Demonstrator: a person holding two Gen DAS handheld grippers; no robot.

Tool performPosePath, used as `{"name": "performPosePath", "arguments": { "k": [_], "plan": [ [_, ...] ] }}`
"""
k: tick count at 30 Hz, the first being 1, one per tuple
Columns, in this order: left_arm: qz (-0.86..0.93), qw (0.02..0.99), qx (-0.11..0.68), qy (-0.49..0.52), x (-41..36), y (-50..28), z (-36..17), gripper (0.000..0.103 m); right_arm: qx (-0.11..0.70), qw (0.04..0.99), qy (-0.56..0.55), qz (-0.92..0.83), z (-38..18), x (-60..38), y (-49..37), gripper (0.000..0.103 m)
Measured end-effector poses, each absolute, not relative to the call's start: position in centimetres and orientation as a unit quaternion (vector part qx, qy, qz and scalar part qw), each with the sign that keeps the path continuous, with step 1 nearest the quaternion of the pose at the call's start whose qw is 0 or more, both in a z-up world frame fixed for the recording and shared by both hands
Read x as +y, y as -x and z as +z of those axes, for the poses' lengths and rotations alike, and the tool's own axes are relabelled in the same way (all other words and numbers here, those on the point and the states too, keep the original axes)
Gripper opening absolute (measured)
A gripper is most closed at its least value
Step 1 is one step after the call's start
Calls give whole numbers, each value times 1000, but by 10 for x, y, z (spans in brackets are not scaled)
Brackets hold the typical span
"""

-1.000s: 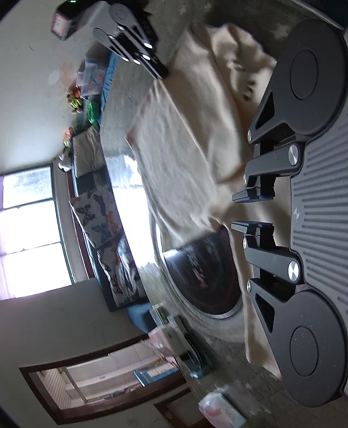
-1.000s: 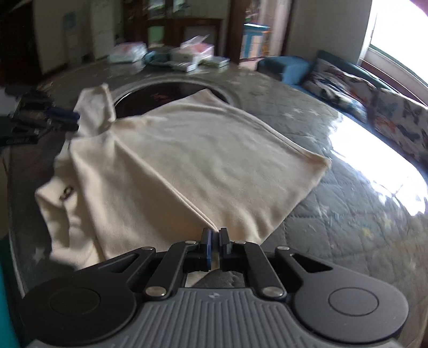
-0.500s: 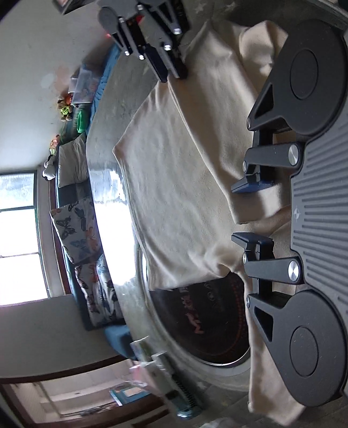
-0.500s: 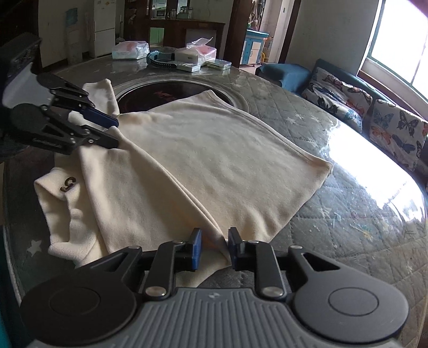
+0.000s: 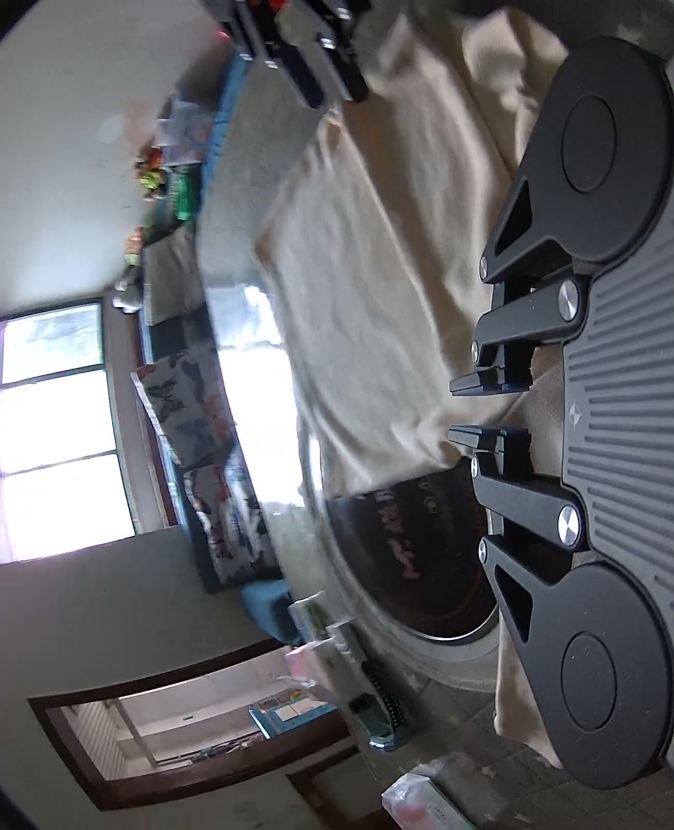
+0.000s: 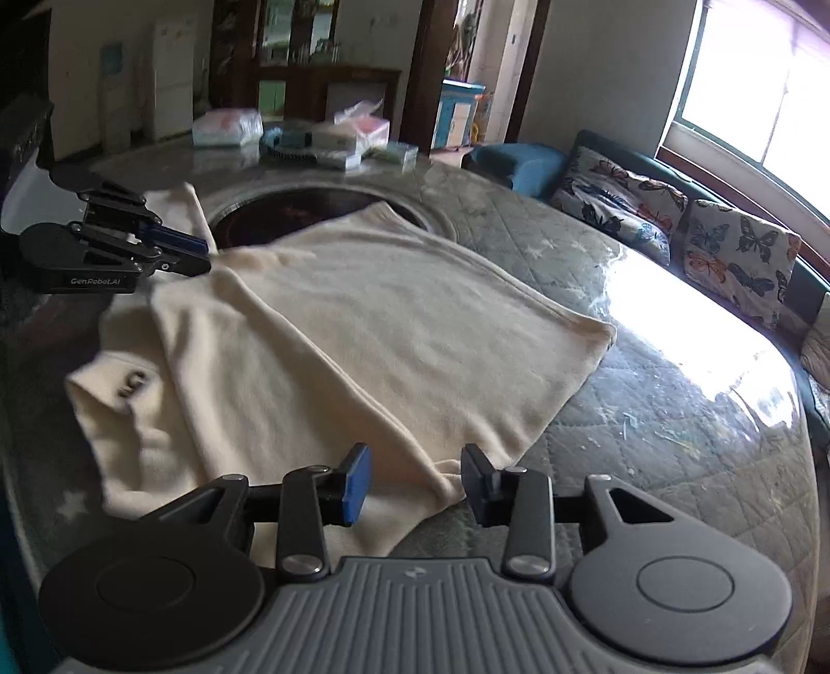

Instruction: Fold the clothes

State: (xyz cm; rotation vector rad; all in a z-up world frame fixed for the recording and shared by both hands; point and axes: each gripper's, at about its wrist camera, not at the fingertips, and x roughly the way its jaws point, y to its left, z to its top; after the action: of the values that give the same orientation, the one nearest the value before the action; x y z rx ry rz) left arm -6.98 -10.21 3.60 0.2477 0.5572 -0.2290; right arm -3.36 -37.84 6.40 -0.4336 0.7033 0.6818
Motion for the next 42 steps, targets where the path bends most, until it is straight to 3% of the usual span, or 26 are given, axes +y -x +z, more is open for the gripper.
{"name": "performPosePath", "arguments": {
  "k": [5, 8, 19, 31, 39, 42],
  "plan": [
    [-166, 942, 264, -122, -113, 89, 35, 14, 332, 863, 178, 338, 65, -376, 59, 35],
    [-176, 933, 285, -131, -118, 92, 21, 14, 344, 860, 168, 337, 57, -373, 69, 20],
    [-140, 946, 279, -83, -87, 102, 27, 18, 331, 867, 161, 336, 69, -358, 74, 19],
    [37, 950, 308, -16, 2, 84, 27, 20, 324, 843, 165, 397, 63, -255, 33, 19],
    [146, 941, 304, 30, 59, 71, 25, 41, 331, 831, 196, 401, 46, -215, 32, 20],
    [178, 934, 307, 48, 75, 65, 23, 42, 329, 835, 189, 398, 50, -216, 33, 20]
  ]
}}
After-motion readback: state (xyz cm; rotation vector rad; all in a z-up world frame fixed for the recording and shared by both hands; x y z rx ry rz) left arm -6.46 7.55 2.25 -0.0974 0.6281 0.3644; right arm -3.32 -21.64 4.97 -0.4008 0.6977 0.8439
